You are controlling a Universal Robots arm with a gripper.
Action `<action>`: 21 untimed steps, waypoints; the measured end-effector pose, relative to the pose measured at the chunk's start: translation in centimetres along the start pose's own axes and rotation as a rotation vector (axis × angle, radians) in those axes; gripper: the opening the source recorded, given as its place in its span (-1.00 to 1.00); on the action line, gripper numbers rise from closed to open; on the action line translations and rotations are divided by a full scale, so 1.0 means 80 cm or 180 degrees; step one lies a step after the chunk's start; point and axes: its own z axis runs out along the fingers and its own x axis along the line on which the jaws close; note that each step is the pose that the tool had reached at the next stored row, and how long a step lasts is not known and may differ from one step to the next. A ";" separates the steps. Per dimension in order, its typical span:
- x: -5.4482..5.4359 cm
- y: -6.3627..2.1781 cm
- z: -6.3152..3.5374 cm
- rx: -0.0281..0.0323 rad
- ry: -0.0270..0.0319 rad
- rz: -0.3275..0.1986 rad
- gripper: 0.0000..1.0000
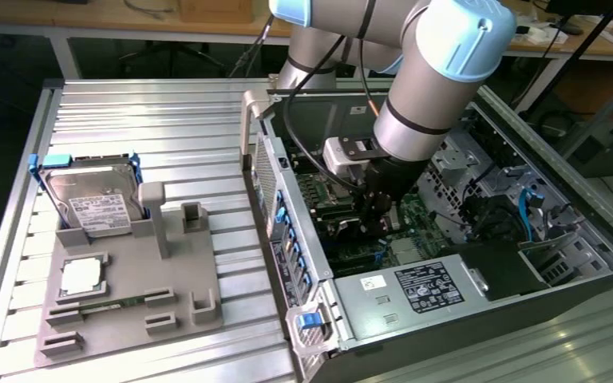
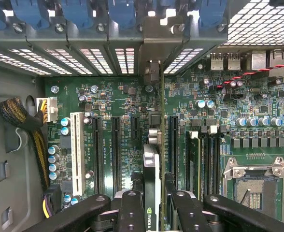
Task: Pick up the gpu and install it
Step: 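Insert the gpu into the slot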
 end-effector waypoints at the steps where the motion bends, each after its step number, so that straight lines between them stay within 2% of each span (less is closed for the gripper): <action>1: 0.000 0.000 0.000 0.0000 0.0000 0.0000 -0.47; 9: 0.000 0.000 0.000 0.0000 0.0000 0.0000 -0.47; 10: 0.000 0.000 0.000 0.0003 0.0000 0.0000 -0.47; 13: 0.000 0.002 0.002 0.0036 0.0003 -0.0001 -0.47; 14: 0.000 0.002 0.004 0.0040 0.0002 -0.0002 -0.47; 17: 0.000 0.003 0.009 0.0048 -0.0002 -0.0002 -0.47; 21: 0.000 0.003 0.009 0.0049 0.0000 -0.0002 -0.47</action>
